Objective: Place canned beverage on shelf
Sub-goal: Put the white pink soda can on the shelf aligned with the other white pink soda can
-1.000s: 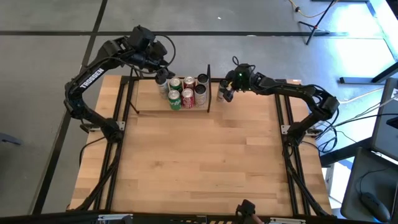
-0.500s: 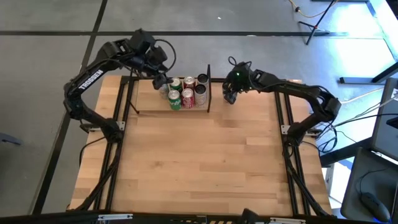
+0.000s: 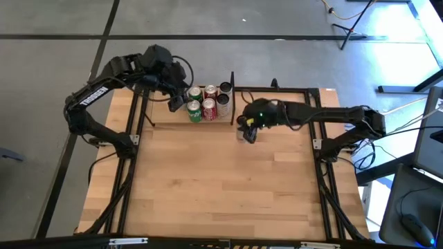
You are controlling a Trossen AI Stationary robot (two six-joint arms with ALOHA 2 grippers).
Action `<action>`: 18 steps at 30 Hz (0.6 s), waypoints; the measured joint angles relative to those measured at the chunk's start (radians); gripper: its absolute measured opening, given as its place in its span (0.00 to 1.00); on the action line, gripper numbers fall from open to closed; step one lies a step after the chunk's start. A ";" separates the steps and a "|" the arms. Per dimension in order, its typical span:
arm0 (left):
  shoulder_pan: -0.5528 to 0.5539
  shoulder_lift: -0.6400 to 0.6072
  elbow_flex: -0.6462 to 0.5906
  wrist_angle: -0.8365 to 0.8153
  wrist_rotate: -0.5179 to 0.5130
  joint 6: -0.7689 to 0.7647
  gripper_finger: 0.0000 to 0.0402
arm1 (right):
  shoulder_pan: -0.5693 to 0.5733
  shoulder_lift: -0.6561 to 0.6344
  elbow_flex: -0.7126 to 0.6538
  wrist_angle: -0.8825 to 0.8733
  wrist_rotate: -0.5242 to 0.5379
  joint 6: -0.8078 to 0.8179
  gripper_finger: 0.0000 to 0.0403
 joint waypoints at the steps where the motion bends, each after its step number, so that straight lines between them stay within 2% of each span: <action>1: -0.019 0.000 -0.001 0.000 -0.009 -0.023 0.78 | 0.019 0.000 0.000 0.016 0.014 0.002 0.54; 7: -0.195 0.000 -0.002 -0.001 -0.170 -0.219 0.78 | 0.095 0.018 0.000 0.076 0.094 -0.001 0.54; 14: -0.448 0.011 -0.002 -0.012 -0.396 -0.538 0.78 | 0.204 0.119 0.000 0.208 0.086 0.028 0.54; 18: -0.572 0.027 -0.002 -0.022 -0.492 -0.688 0.78 | 0.263 0.186 0.000 0.230 0.068 0.025 0.54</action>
